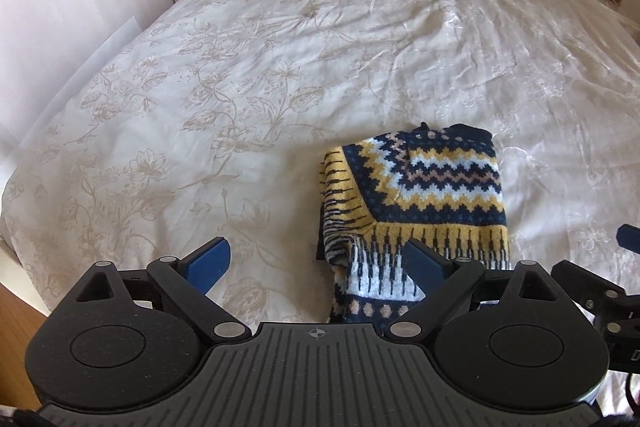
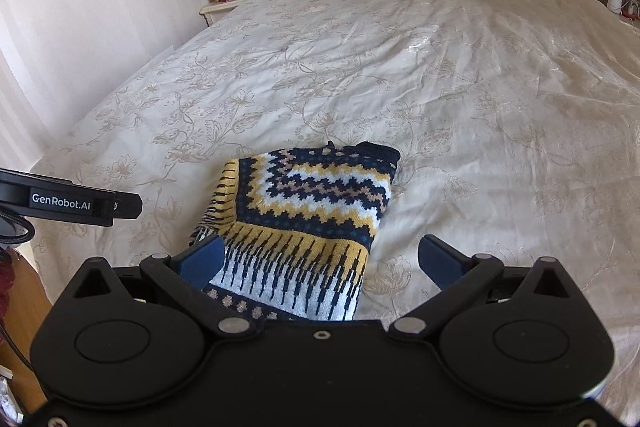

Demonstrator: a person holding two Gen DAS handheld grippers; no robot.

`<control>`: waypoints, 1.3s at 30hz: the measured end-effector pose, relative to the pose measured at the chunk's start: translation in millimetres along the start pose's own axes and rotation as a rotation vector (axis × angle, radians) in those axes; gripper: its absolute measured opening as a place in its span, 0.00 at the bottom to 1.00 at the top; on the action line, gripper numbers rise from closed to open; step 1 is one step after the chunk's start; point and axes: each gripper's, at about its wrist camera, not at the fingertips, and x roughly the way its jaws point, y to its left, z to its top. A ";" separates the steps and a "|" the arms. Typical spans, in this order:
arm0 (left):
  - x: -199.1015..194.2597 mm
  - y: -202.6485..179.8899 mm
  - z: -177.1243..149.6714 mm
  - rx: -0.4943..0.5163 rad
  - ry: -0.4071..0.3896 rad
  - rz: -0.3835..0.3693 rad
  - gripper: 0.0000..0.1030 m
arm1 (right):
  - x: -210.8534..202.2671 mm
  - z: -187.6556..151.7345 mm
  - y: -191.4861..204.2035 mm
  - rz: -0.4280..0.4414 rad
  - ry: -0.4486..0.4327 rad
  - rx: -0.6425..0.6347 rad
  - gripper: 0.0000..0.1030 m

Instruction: Fold small clothes

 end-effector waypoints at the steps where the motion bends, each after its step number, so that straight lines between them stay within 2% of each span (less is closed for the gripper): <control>1: -1.1 0.2 -0.8 -0.001 0.002 -0.004 0.91 | -0.4 -0.4 -0.1 -0.004 0.010 0.011 0.99; 4: -2.0 2.1 -4.0 -0.004 0.017 -0.007 0.91 | 1.0 -1.4 -1.0 -0.026 0.044 0.042 0.99; 12: 0.7 13.0 -16.5 -0.022 0.096 -0.022 0.91 | -4.9 -9.9 5.7 -0.010 0.095 0.078 0.99; 20: -15.3 20.7 -36.3 -0.026 0.119 -0.043 0.91 | -17.6 -21.4 18.0 -0.036 0.128 0.098 0.99; 39: -37.3 16.7 -71.7 -0.015 0.149 -0.082 0.91 | -54.5 -46.7 32.3 -0.079 0.106 0.113 0.99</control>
